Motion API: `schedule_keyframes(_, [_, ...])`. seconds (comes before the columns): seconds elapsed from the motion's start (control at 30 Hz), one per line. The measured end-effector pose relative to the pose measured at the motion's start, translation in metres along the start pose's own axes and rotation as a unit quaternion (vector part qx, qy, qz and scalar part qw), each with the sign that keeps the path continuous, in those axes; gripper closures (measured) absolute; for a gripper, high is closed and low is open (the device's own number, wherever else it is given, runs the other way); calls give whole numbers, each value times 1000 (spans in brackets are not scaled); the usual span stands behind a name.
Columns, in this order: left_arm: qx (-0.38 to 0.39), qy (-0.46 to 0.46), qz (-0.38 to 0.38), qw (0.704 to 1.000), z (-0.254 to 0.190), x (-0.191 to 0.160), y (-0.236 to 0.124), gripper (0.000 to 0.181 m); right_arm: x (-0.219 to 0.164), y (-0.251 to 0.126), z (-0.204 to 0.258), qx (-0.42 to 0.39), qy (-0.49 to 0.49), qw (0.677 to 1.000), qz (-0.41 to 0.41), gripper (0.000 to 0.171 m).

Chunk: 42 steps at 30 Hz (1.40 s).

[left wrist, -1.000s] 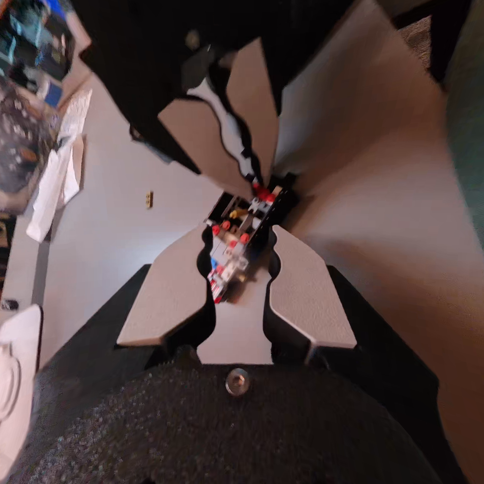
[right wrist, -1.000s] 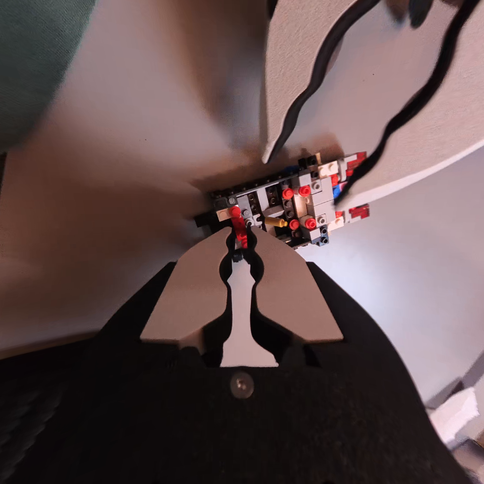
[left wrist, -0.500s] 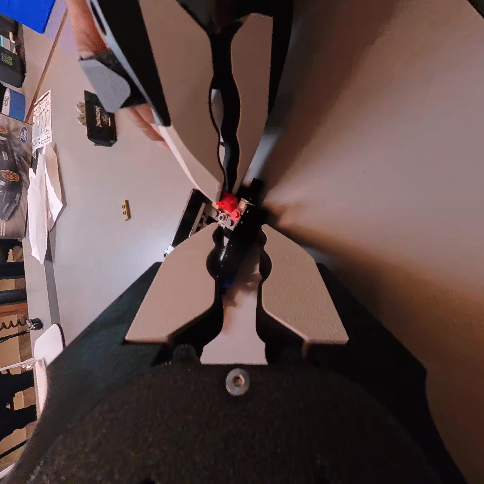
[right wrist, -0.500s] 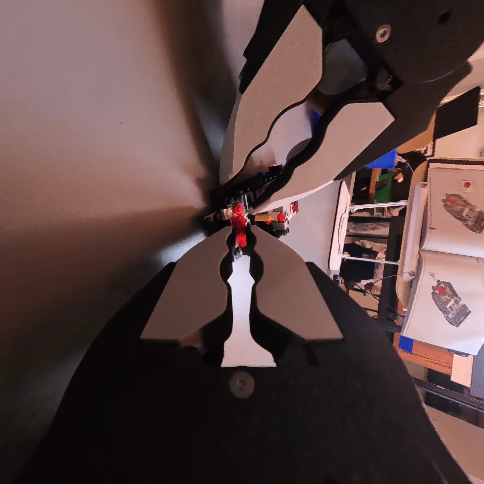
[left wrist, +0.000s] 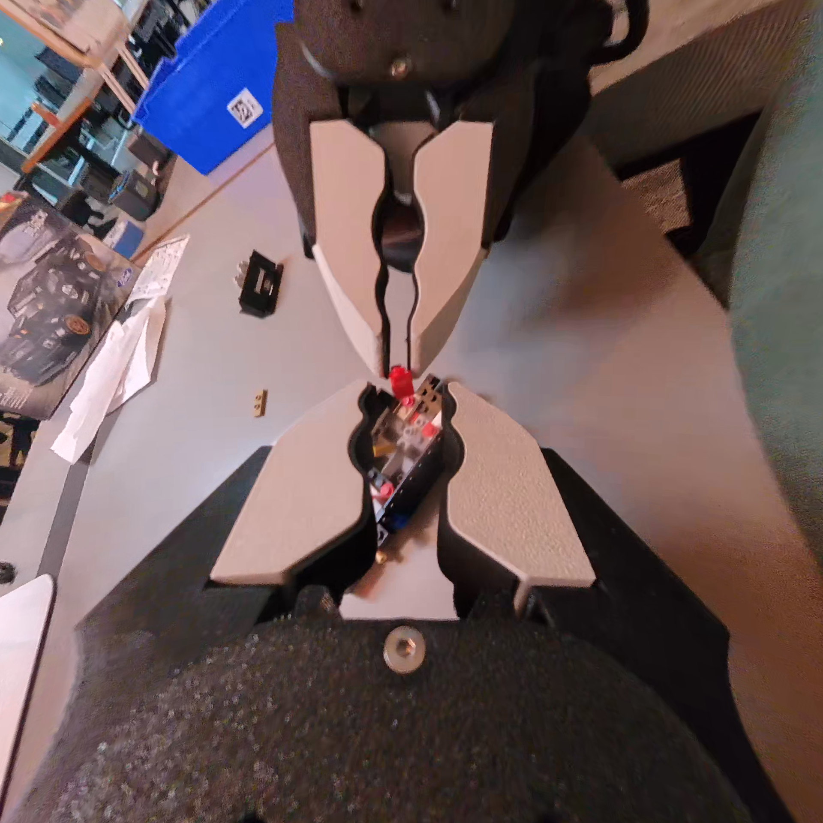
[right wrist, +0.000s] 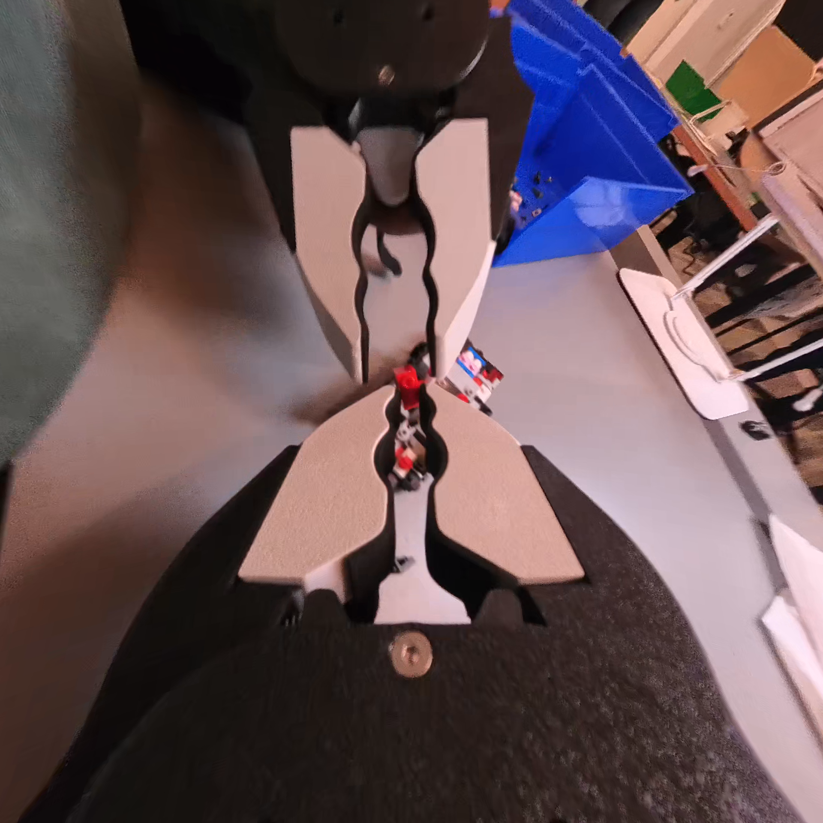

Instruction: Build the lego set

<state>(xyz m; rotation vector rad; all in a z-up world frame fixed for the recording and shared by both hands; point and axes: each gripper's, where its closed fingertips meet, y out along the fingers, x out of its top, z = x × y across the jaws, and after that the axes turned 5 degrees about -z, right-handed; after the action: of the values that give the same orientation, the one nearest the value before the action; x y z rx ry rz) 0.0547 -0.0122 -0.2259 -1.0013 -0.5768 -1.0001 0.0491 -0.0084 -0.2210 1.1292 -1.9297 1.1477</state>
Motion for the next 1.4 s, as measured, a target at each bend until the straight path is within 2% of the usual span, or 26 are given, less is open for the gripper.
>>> schedule_keyframes(0.2, [3,-2,-11,1000,-2,7,-5,172,14,-1,6,-6,14,1000,-23,164])
schedule_keyframes(0.4, [0,-3,0,1000,-3,4,-13,173,9,-1,8,-11,20,1000,-14,164])
schedule_keyframes(0.47, [43,-2,12,999,19,-2,-28,173,-3,-3,2,-12,35,999,11,159])
schedule_keyframes(0.53, [119,-18,40,992,57,-16,-53,173,-18,-6,-2,-7,68,997,45,154])
schedule_keyframes(0.67, [290,-83,131,944,129,-66,-128,173,-39,-7,-3,-12,106,990,88,152])
schedule_keyframes(0.8, [390,-180,191,883,154,-113,-192,172,-49,-6,-3,-18,123,986,115,153])
schedule_keyframes(0.9, [405,-241,235,850,150,-147,-215,151,-52,-5,-4,-20,139,982,127,156])
schedule_keyframes(0.97, [404,-258,243,844,147,-158,-219,133,-53,-5,-4,-16,143,980,134,156])
schedule_keyframes(1.1, [406,-248,236,847,146,-159,-221,123,-63,-18,-5,3,134,974,180,155])
schedule_keyframes(1.3, [394,-199,206,873,147,-142,-209,126,-86,-28,5,56,139,953,262,147])
schedule_keyframes(1.33, [392,-188,203,877,147,-137,-206,128,-87,-27,5,57,138,953,264,148])
schedule_keyframes(1.4, [378,-158,185,894,144,-124,-198,135,-91,-27,3,59,130,949,280,167])
